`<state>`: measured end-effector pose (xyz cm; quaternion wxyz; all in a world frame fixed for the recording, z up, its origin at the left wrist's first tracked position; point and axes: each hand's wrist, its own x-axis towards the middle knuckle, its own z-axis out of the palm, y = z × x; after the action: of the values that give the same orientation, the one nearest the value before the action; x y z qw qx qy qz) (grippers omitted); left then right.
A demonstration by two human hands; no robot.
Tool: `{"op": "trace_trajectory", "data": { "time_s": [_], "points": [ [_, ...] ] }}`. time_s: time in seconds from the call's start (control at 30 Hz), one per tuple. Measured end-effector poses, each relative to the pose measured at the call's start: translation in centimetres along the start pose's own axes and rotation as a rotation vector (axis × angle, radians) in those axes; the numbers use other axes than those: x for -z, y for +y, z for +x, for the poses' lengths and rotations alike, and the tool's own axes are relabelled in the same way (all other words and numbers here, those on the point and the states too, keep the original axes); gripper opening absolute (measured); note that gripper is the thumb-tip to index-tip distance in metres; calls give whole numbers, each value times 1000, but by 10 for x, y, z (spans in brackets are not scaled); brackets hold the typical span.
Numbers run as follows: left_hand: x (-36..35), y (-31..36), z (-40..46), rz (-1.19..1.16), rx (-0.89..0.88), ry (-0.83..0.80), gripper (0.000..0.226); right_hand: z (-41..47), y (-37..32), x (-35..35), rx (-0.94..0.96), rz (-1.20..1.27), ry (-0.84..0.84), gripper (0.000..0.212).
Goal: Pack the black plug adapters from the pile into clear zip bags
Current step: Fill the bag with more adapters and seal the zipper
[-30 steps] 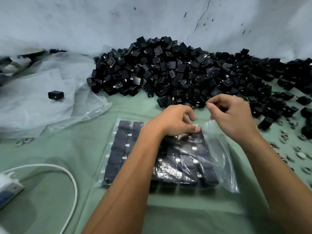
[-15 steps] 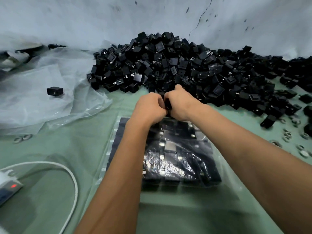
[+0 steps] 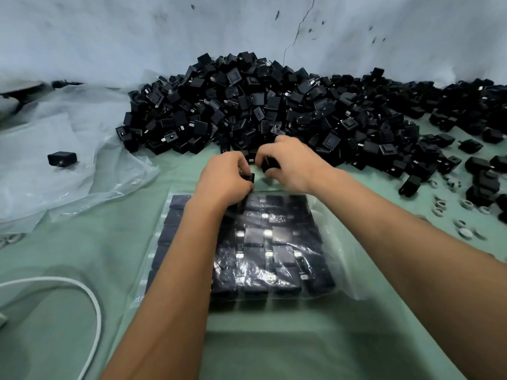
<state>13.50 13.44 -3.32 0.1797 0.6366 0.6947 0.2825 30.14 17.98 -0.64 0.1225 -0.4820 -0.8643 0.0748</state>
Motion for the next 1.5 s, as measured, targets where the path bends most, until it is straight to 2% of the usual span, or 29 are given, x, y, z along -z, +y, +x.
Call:
{"op": "trace_trajectory", "data": {
  "time_s": [0.13, 0.23, 0.33, 0.47, 0.6, 0.7, 0.87, 1.1, 1.37, 1.5],
  "points": [
    [1, 4, -1, -26, -50, -24, 23, -43, 32, 7, -125, 433, 288, 29],
    [3, 15, -5, -65, -147, -68, 23, -93, 55, 6, -301, 744, 338, 28],
    [-1, 34, -11, -77, -276, -148, 23, -136, 67, 1, -375, 832, 358, 15],
    [-20, 64, -24, -44, -425, -223, 22, -162, 70, 2, -303, 780, 242, 21],
    [-39, 85, -38, -39, -557, -314, 28, -167, 67, 9, -202, 694, 133, 52],
    [-41, 83, -37, -50, -545, -397, 30, -169, 71, 11, -226, 723, 107, 47],
    [-37, 77, -34, -55, -517, -443, 35, -174, 77, 16, -234, 833, 45, 49],
    [-35, 83, -37, -70, -532, -521, 42, -178, 79, 19, -134, 988, -260, 42],
    [-27, 82, -37, -71, -520, -560, 18, -178, 72, 12, -29, 1094, -484, 43],
    [-21, 83, -37, -88, -497, -549, 21, -178, 73, 16, -32, 1084, -517, 41]
  ]
}}
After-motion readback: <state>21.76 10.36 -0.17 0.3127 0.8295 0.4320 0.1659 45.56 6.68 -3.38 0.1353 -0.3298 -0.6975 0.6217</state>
